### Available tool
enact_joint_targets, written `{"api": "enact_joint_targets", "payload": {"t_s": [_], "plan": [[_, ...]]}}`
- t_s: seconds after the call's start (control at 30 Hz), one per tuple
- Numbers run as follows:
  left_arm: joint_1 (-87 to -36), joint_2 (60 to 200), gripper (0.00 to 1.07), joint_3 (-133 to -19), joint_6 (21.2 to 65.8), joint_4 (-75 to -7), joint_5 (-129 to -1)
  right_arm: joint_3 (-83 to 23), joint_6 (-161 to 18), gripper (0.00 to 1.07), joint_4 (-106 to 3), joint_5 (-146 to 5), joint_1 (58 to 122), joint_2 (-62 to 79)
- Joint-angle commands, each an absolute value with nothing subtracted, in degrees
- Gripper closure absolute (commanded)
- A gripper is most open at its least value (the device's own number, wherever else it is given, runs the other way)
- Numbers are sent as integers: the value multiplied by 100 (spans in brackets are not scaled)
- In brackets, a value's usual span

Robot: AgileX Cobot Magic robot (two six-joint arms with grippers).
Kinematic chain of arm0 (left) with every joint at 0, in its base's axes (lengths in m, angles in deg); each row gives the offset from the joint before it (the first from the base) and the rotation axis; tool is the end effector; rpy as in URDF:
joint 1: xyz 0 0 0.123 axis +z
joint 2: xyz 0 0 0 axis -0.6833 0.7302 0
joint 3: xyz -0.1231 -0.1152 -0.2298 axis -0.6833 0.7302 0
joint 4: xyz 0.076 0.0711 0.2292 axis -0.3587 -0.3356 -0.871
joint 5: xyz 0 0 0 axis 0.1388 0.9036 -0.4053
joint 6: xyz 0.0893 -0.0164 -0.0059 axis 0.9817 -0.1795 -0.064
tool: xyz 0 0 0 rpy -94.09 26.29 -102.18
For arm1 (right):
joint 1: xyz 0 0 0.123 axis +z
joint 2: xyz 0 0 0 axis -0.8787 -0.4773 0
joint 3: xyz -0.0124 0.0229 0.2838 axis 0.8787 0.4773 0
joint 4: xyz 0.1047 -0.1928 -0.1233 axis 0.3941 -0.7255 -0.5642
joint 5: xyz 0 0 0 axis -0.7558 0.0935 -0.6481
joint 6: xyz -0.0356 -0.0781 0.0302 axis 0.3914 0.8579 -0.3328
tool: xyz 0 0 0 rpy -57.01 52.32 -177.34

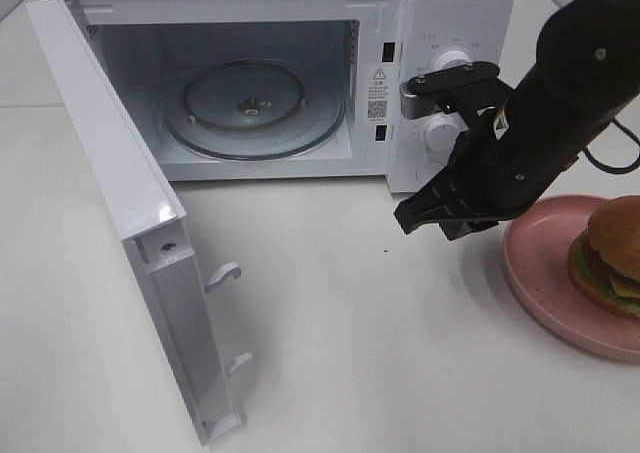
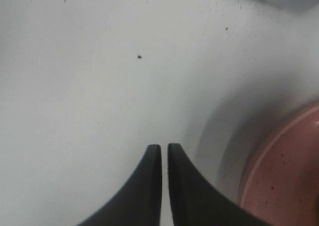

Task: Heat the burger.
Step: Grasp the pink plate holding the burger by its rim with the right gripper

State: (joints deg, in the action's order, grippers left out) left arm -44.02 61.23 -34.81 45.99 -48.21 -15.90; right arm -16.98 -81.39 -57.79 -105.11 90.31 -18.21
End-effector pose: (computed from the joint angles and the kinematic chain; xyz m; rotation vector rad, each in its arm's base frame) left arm -0.0064 -0.0101 0.2793 0.1337 2.0197 -0.0947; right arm 0.2796 0.1481 0.1892 -0.6692 2.6526 0.0657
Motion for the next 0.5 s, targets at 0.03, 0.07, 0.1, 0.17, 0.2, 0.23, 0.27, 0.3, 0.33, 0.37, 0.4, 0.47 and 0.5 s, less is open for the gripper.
{"api": "enact_joint_targets", "payload": {"t_s": [0.03,0.07,0.1,0.17,0.2,0.23,0.27,0.3,0.33,0.37,0.4,0.47,0.5], "plan": [[-4396,6009,106,-3470,4576,-4798,-1676,-1973,-7858,98,-5418,-11405,9014,-1763],[-4396,6009,106,-3470,4576,-4798,-1676,-1973,-7858,98,-5418,-11405,9014,-1763],[-4396,6009,106,-3470,4576,-4798,-1676,-2088,-7899,93,-5355,-11743,9014,-1763],[-4396,6009,106,-3470,4576,-4798,-1676,-2151,-8019,85,-5361,-11892,9014,-1763],[-4396,6009,106,-3470,4576,-4798,-1676,-2174,-8179,73,-5372,-11909,9014,-1763],[-4396,6009,106,-3470,4576,-4798,-1676,-2174,-8179,73,-5372,-11909,9014,-1763],[-4396,6009,106,-3470,4576,-4798,-1676,-2174,-8225,67,-5384,-11909,9014,-1763],[-4396,6009,106,-3470,4576,-4798,-1676,-2174,-8254,53,-5384,-11915,9014,-1763],[-4396,6009,106,-3470,4576,-4798,-1676,-2174,-8254,53,-5384,-11915,9014,-1763],[-4396,6009,106,-3470,4576,-4798,-1676,-2174,-8260,39,-5384,-11932,9014,-1775],[-4396,6009,106,-3470,4576,-4798,-1676,-2174,-8260,39,-5384,-11932,9014,-1775],[-4396,6009,106,-3470,4576,-4798,-1676,-2174,-8282,28,-5401,-12007,8979,-1838],[-4396,6009,106,-3470,4576,-4798,-1676,-2174,-8282,28,-5401,-12007,8979,-1838]]}}
